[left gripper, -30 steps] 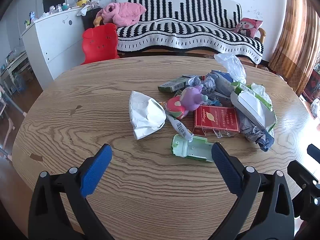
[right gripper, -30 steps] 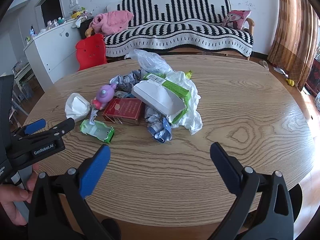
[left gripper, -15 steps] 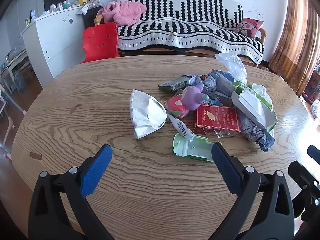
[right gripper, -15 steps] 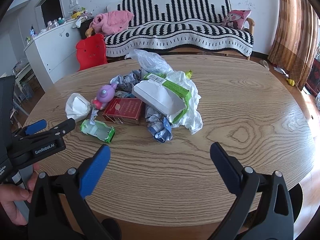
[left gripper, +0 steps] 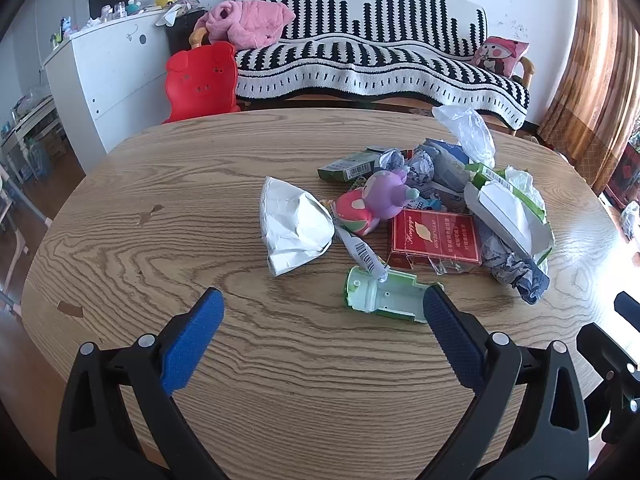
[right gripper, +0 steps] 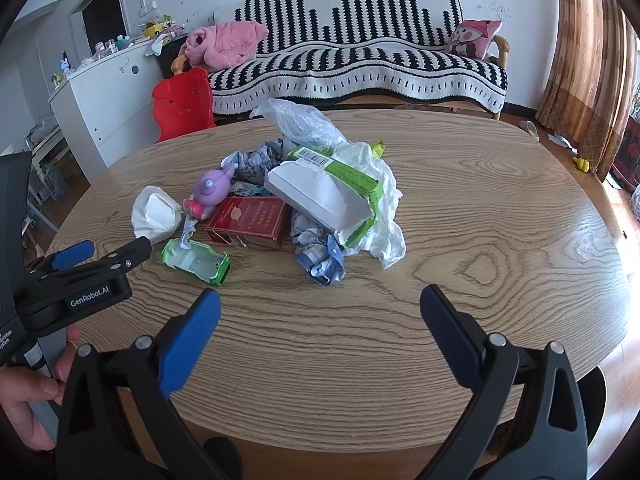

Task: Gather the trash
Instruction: 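Approach the trash pile with both grippers open, then grasp the white face mask with the left gripper while the right grasps the blue cloth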

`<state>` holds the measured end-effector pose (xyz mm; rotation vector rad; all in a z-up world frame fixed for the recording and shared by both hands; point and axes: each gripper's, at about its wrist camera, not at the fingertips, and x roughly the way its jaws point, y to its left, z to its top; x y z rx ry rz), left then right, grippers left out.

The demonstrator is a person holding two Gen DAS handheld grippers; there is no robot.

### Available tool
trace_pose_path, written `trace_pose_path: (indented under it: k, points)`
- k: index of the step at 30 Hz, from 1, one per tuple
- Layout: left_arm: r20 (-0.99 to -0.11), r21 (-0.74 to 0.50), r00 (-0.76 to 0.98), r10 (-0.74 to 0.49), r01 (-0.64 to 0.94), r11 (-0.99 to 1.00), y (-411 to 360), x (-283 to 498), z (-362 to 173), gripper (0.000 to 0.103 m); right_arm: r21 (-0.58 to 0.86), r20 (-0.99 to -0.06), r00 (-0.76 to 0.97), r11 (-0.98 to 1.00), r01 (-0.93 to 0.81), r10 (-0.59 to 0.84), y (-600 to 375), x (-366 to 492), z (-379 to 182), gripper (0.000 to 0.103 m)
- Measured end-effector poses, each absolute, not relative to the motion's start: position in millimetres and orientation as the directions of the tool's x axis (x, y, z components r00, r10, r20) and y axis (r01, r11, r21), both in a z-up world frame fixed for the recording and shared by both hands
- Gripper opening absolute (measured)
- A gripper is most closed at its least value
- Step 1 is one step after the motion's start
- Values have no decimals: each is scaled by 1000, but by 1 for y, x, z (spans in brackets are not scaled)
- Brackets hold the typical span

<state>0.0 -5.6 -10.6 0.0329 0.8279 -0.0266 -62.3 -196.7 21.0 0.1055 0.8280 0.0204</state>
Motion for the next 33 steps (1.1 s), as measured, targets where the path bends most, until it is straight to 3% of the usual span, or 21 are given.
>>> trace_pose_path:
  k: [17,30,32,33]
  points:
    - [-744,-7,668,-15,15,1000,20,12,-7,97,103,-737,674,994,27,58,-198,-63,22,96]
    - [-798,-37,602,-34,8,999,22,80,-45,97,79,-764,642,997,-4,63,-194,-54,13,96]
    - [-797,-21,604,-14,-5,1000,20,86,-49,89,65,-766,641,998,-9,55,-194,-53,10,96]
    - [-800,-28,599,-18,-7,1000,20,87,-50,72,55,-768,638,998,-9,48,-196,-50,8,96]
